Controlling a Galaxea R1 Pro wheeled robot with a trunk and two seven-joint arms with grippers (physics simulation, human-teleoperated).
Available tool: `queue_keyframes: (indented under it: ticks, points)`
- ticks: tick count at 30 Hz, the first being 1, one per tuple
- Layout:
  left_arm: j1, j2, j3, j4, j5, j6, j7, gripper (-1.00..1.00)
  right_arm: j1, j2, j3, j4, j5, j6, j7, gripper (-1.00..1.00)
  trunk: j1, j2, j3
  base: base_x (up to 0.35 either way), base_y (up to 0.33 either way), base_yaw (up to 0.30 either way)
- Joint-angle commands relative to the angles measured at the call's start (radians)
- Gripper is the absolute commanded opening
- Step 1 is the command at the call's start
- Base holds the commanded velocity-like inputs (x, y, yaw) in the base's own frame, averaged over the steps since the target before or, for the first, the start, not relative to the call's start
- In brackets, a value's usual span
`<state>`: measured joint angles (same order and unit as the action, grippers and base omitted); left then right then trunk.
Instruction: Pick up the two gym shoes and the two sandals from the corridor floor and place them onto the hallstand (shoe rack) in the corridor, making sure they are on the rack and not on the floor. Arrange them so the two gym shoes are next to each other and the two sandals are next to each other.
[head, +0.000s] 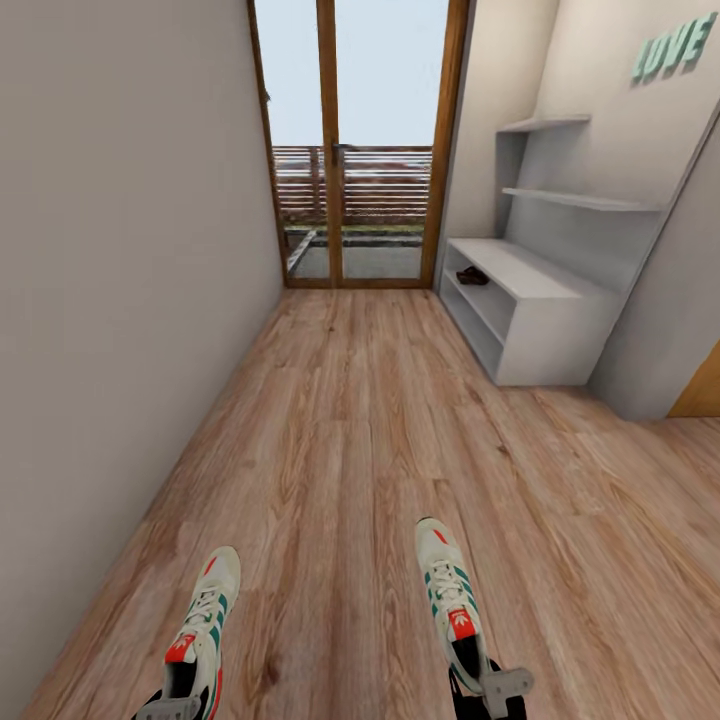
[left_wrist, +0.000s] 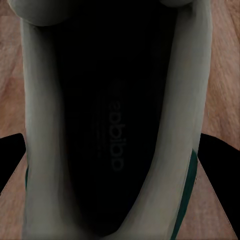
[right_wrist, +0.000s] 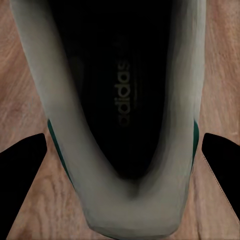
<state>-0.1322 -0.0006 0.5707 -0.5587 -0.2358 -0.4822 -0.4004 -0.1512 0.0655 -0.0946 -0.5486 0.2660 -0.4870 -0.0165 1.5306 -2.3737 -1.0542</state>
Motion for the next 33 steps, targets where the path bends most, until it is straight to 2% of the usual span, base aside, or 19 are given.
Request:
queue_keyframes:
  ticks: [1, 9, 16, 20, 21, 33]
  points:
    - [-0.001, -0.001, 0.007, 0.0, -0.009, -0.004, -0.008, -1.0, -0.001, 0.001, -0.006, 0.001, 0.011, -0.004, -0.002, -1.0, 0.0, 0.0, -0.001, 0.337, 0.0, 0.0]
    - [-0.001, -0.001, -0.001, 0.015, -0.014, -0.002, -0.009, -1.0, -0.001, 0.002, -0.005, 0.003, 0.01, -0.004, -0.003, -1.0, 0.0, 0.0, -0.001, 0.337, 0.0, 0.0]
    - [-0.001, -0.006, -0.005, 0.027, -0.02, -0.004, -0.009, -1.0, -0.001, 0.001, -0.008, 0.042, 0.01, -0.017, -0.003, -1.0, 0.0, 0.0, -0.001, 0.301, 0.031, 0.0]
    - [-0.001, -0.012, -0.045, 0.028, -0.027, -0.007, -0.008, -1.0, -0.001, 0.002, -0.061, 0.047, 0.009, -0.024, -0.003, -1.0, 0.0, 0.0, -0.001, 0.21, 0.106, 0.0]
    - [-0.001, -0.015, -0.053, 0.028, -0.025, -0.008, -0.008, -1.0, -0.001, 0.002, -0.109, 0.047, 0.008, -0.026, -0.002, -1.0, 0.0, 0.0, -0.001, 0.311, 0.023, 0.0]
    - [-0.001, -0.013, -0.044, 0.029, -0.02, -0.009, -0.006, -1.0, -0.001, 0.002, -0.121, 0.049, 0.012, -0.025, 0.001, -1.0, 0.0, 0.0, -0.001, 0.332, 0.005, 0.0]
